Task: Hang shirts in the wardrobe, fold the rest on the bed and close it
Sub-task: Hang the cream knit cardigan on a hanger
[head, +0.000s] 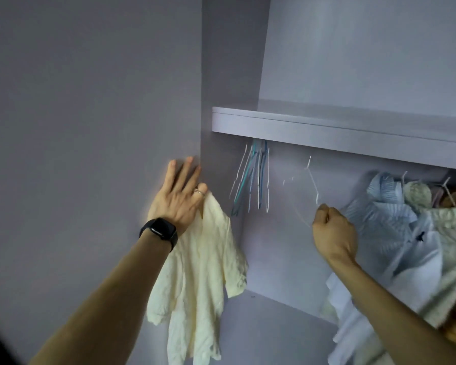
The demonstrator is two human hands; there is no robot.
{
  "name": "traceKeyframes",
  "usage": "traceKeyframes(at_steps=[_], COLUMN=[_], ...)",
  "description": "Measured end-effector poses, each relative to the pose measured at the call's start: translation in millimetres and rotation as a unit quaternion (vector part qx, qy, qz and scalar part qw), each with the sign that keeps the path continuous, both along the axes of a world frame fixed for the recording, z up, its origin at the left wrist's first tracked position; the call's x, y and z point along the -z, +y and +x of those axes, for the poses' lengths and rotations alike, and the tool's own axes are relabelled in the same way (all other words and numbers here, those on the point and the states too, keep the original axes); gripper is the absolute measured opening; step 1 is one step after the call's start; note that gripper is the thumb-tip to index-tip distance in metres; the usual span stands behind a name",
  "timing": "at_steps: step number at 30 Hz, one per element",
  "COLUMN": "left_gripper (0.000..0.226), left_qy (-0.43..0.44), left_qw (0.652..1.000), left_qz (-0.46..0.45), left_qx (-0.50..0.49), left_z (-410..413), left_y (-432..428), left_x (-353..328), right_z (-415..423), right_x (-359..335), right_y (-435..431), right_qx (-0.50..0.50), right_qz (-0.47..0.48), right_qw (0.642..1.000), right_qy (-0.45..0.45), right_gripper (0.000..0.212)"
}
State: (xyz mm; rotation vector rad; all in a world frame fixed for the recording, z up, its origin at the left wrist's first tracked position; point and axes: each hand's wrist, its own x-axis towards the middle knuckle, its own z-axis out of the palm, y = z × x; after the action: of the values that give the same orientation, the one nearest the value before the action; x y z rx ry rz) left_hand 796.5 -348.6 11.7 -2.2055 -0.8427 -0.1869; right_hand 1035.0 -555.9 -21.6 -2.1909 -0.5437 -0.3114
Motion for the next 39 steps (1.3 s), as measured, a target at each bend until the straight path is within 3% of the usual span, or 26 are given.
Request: traceKeyframes(at_steps=[2, 3, 6, 8, 11, 13, 16, 19, 24, 27, 29, 31, 33, 35, 37, 39], left_gripper=[0.045, 0.045, 0.028, 0.018, 0.013, 0.015, 0.024, 0.03, 0.032, 0.031, 0.029, 0.025, 0.02, 0.02, 0.022, 0.019], left_qy=[-0.052, -0.11, -0.29, -0.334, -0.359, -0.377, -0.356, -0.339, -0.321, -0.306, -0.321, -0.324, -0.29, -0.245, -0.208, -0.173], left_qw=[0.991, 0.969, 0.821, 0.733, 0.614, 0.554, 0.469, 0.361, 0.37, 0.355, 0.371, 0.404, 0.452, 0.507, 0.556, 0.58], left_qz=[-0.116, -0.214, -0.475, -0.578, -0.698, -0.741, -0.808, -0.869, -0.87, -0.883, -0.871, -0.855, -0.844, -0.826, -0.804, -0.794], left_qx=[0.038, 0.065, 0.13, 0.133, 0.078, 0.054, 0.012, -0.005, -0.043, -0.036, -0.033, -0.03, -0.01, 0.016, 0.042, 0.066], left_z=[-1.3, -3.4, -15.9, -23.1, -29.8, -33.8, -42.2, -47.5, -48.5, -48.5, -47.0, -44.8, -41.9, -38.0, -32.7, -28.2], left_y=[-11.4, -22.2, -77.6, -119.9, -172.9, -198.8, -231.9, -252.0, -267.2, -272.4, -270.8, -268.7, -271.1, -277.5, -284.3, -291.0], left_x=[-1.8, -2.3, 8.7, 25.6, 50.8, 63.1, 88.9, 99.6, 110.8, 113.0, 112.6, 111.3, 108.7, 105.5, 101.5, 96.9], right_z=[-24.1, -36.4, -78.8, -105.3, -139.2, -159.1, -189.2, -211.6, -226.4, -220.9, -212.7, -200.0, -187.4, -175.7, -159.9, -139.0], right_x=[12.7, 17.6, 25.2, 29.8, 35.6, 36.3, 52.4, 76.1, 98.4, 102.1, 102.9, 104.2, 103.6, 97.8, 85.4, 66.5], right_y=[-46.7, -71.5, -145.0, -187.6, -229.6, -244.8, -274.6, -297.6, -324.4, -329.8, -332.4, -335.1, -336.2, -327.9, -311.8, -295.6], right_qx=[-0.014, -0.013, -0.014, -0.019, -0.032, -0.042, -0.057, -0.081, -0.079, -0.104, -0.13, -0.167, -0.228, -0.259, -0.25, -0.23], right_qz=[0.036, 0.053, 0.084, 0.111, 0.163, 0.18, 0.172, 0.155, 0.117, 0.096, 0.05, -0.017, -0.047, -0.012, 0.058, 0.153], right_qw=[0.999, 0.997, 0.989, 0.983, 0.97, 0.963, 0.949, 0.94, 0.95, 0.951, 0.951, 0.936, 0.895, 0.867, 0.859, 0.839], right_qy=[0.03, 0.053, 0.123, 0.148, 0.178, 0.198, 0.26, 0.293, 0.279, 0.274, 0.275, 0.309, 0.381, 0.426, 0.442, 0.469], right_gripper=[0.043, 0.043, 0.043, 0.044, 0.047, 0.051, 0.057, 0.061, 0.054, 0.051, 0.052, 0.047, 0.037, 0.056, 0.057, 0.054])
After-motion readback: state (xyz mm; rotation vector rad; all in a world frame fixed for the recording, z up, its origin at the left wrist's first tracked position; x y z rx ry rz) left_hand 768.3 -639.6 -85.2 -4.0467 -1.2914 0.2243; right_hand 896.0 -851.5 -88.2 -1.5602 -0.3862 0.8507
